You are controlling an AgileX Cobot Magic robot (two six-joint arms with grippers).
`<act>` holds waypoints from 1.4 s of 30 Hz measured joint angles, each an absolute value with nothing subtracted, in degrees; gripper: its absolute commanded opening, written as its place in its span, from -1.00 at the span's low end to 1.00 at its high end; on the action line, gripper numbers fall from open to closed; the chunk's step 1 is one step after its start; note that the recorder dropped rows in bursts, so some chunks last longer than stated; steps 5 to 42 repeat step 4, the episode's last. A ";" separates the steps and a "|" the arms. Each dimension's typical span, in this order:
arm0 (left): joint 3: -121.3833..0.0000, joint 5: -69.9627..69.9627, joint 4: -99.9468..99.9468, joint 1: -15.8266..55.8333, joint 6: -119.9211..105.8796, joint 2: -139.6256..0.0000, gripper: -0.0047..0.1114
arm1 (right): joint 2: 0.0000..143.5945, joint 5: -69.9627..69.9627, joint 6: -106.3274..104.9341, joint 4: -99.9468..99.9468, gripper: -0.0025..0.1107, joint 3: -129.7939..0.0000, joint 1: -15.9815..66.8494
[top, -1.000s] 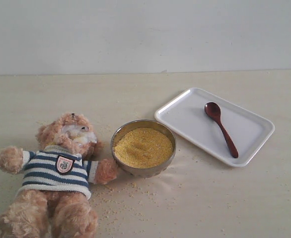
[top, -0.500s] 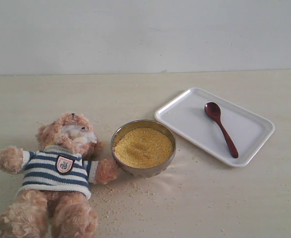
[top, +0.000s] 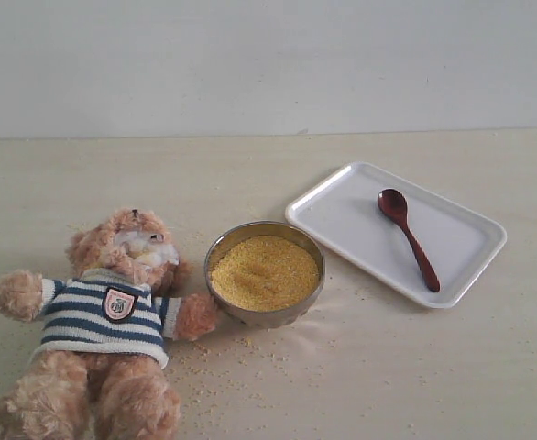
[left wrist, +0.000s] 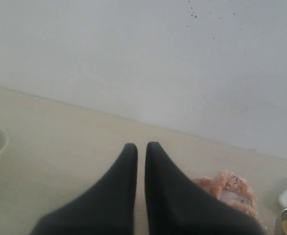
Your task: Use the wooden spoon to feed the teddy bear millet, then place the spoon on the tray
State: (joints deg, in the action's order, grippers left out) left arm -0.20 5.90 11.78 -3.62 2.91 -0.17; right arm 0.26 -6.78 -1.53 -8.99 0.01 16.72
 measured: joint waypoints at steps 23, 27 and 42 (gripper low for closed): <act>-0.20 5.90 11.78 -3.62 2.91 -0.17 -0.82 | 0.26 -6.78 -1.53 -8.99 -0.96 0.01 16.72; -0.20 5.90 11.78 -3.62 2.91 -0.17 -0.82 | 0.26 -6.78 -1.53 -8.99 -0.96 0.01 16.72; -0.20 5.90 11.78 -3.62 2.91 -0.17 -0.82 | 0.26 -6.78 -1.53 -8.99 -0.96 0.01 16.72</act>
